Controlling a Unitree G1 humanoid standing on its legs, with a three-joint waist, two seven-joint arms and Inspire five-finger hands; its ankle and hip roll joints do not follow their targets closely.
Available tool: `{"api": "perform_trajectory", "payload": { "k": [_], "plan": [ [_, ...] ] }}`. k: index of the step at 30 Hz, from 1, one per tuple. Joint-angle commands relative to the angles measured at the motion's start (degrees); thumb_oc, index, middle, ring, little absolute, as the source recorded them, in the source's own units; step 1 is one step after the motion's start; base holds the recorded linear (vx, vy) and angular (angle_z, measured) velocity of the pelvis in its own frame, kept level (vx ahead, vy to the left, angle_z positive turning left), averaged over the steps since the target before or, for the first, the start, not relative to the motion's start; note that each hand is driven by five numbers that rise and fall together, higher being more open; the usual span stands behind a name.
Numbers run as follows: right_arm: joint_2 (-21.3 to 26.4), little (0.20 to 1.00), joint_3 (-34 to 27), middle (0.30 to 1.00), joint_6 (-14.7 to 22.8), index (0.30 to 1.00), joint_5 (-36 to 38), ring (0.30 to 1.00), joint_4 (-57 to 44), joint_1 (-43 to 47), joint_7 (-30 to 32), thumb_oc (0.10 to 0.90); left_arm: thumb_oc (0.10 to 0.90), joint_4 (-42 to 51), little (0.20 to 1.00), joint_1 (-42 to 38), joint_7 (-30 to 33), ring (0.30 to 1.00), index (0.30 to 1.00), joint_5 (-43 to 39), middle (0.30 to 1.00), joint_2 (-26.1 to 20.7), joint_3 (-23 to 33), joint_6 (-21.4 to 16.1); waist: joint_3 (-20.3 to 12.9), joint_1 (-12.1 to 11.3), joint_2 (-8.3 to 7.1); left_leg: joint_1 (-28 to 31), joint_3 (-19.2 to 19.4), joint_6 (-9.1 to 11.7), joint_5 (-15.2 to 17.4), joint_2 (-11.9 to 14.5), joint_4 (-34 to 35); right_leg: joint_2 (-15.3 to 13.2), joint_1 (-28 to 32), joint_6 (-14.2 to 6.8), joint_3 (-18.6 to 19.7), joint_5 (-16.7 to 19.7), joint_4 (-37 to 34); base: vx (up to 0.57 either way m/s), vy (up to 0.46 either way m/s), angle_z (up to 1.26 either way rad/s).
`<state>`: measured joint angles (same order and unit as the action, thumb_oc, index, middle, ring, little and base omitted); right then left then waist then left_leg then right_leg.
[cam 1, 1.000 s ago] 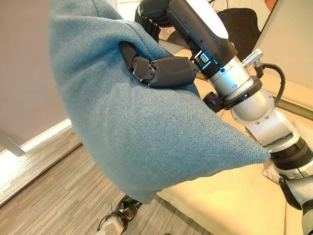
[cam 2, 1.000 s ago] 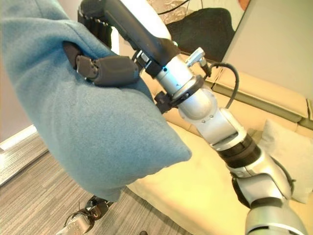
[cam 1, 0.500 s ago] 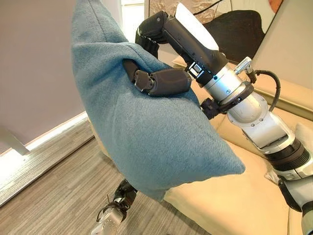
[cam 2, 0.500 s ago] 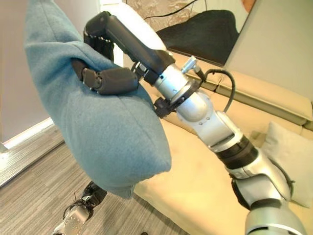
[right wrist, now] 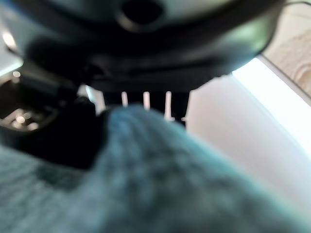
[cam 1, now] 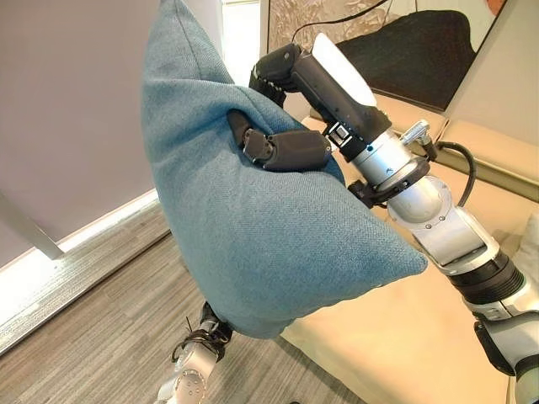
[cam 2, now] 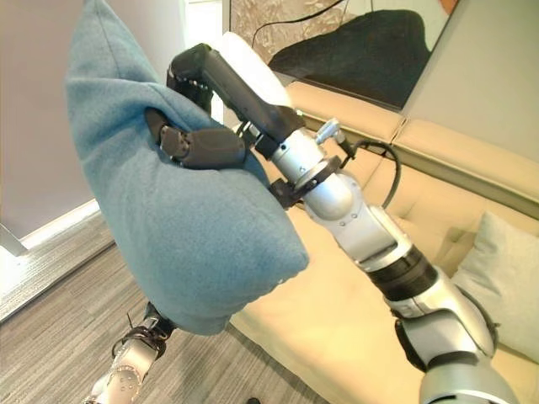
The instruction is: Pick up all the scattered cushions and arrange them neatly on the sofa.
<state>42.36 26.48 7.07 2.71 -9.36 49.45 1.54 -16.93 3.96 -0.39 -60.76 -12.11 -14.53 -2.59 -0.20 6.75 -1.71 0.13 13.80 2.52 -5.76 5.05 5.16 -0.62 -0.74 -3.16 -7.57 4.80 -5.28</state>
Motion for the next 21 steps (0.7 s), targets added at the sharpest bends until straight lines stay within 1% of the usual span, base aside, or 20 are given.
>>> {"api": "perform_trajectory", "payload": {
  "k": [1,7,15,21],
  "plan": [
    [-1.0,0.3,-6.0,0.3,1.9,0.3,-2.1,0.3,3.3,3.7,4.7,0.4,0.8,9.2,0.9,-6.6,-4.6,0.9,0.9,-0.2,0.9,-2.2,0.8,-6.0,-3.2,-1.8,-3.65,0.3,-1.6,0.1,7.1,-2.2,-0.2,-2.3,0.0,-3.7,-2.6,-5.7,1.5,0.0,0.0,0.0],
    [0.1,0.3,-5.7,0.3,0.8,0.3,-3.6,0.3,6.5,2.7,4.6,0.4,0.8,11.1,0.9,-4.7,-4.8,0.9,0.9,0.9,0.9,-2.7,1.2,-5.6,-3.1,-2.2,-3.52,0.3,-1.8,0.1,7.0,-2.3,-0.2,-2.4,0.1,-3.7,-2.8,-5.7,1.4,0.0,0.0,0.0],
    [1.2,0.3,-5.7,0.3,-0.4,0.3,-5.6,0.3,10.5,2.8,5.2,0.4,0.8,8.3,0.9,-3.0,-5.3,0.9,0.9,2.5,0.9,-2.8,1.7,-4.6,-2.7,-2.7,-3.4,0.1,-2.2,0.1,6.8,-2.5,-0.2,-2.5,0.2,-3.6,-3.2,-5.7,1.4,0.0,0.001,0.02],
    [1.5,0.3,-6.5,0.3,-0.5,0.3,-6.2,0.3,11.5,2.4,5.8,0.4,0.8,9.6,0.9,-2.0,-5.7,0.9,0.9,3.3,0.9,-3.4,2.0,-4.6,-2.3,-3.1,-3.26,0.0,-2.5,0.1,6.6,-2.5,-0.2,-2.5,0.2,-3.6,-3.5,-5.8,1.6,0.0,0.0,0.09]
  ]
}}
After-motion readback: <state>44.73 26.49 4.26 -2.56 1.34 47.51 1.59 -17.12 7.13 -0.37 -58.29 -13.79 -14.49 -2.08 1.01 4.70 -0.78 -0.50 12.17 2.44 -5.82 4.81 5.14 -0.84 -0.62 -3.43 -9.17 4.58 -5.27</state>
